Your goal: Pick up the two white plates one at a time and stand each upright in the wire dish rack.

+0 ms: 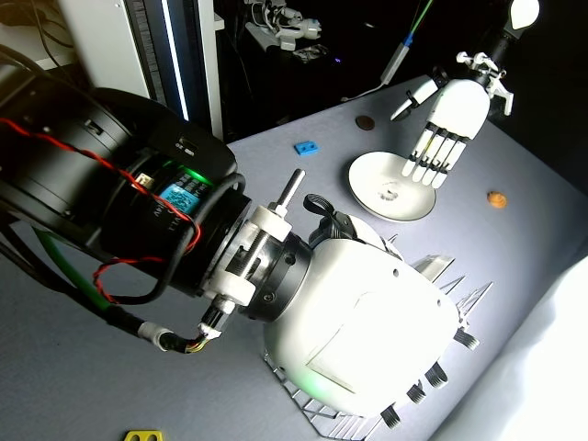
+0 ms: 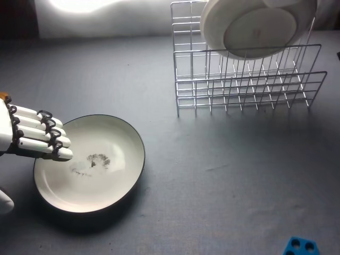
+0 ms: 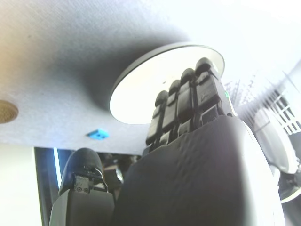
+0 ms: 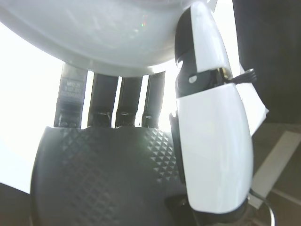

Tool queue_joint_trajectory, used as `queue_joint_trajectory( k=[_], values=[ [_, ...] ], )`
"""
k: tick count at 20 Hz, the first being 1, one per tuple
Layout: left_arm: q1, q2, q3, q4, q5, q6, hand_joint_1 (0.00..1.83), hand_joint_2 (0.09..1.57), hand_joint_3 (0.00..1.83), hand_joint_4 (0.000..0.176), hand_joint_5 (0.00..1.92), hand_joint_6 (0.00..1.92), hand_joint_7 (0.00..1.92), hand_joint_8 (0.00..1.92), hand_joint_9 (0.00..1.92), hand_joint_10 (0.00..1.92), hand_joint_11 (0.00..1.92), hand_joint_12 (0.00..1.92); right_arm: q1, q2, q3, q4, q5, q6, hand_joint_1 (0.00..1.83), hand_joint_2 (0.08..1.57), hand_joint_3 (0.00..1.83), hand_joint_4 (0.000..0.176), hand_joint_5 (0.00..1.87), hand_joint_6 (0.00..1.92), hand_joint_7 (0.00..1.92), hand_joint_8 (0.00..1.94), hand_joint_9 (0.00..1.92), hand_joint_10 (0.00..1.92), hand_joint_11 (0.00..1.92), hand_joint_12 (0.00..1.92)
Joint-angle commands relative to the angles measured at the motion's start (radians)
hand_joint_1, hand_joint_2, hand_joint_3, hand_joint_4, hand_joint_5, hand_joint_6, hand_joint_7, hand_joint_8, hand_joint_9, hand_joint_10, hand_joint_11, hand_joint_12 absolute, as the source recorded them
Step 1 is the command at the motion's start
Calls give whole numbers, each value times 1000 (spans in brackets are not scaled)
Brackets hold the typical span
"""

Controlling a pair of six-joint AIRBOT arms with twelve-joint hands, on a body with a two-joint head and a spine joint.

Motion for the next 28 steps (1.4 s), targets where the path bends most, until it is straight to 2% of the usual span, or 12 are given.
queue_joint_trajectory(
  k=[1,7,10,12,14,28],
  values=[
    [-1,0,6,-55,-21,-4,0,1148,1,0,1,0,1,0,0,0,0,0,10,6,5,21,144,26,1213,1117,2,30,953,1046,1016,940,1133,385,733,1231],
    [-1,-1,7,-55,-21,-7,0,1153,3,0,2,0,0,0,0,0,0,0,-4,-10,29,27,143,35,1206,1132,1,28,922,1079,987,1000,1117,415,716,1267],
    [-1,0,7,-55,-20,-8,0,1153,3,0,5,1,0,0,0,0,0,0,-11,-9,36,44,128,35,1220,1107,0,30,981,995,1039,914,1137,432,760,1240],
    [-1,0,7,-55,-20,-8,0,1148,0,0,0,0,0,0,0,0,0,0,-19,-7,41,52,126,35,1211,1123,1,28,938,1055,1003,979,1115,442,731,1271],
    [-1,0,7,-55,-20,-8,0,1155,3,0,3,1,0,0,0,0,0,0,-27,-6,44,53,126,35,1217,1114,0,28,967,1007,1022,949,1109,447,726,1274],
    [-1,-3,8,-54,-20,-8,0,1153,1,0,0,0,0,0,0,0,0,0,-72,-34,95,55,134,59,1214,1120,0,29,953,1049,1007,951,1077,462,707,1269]
  ],
)
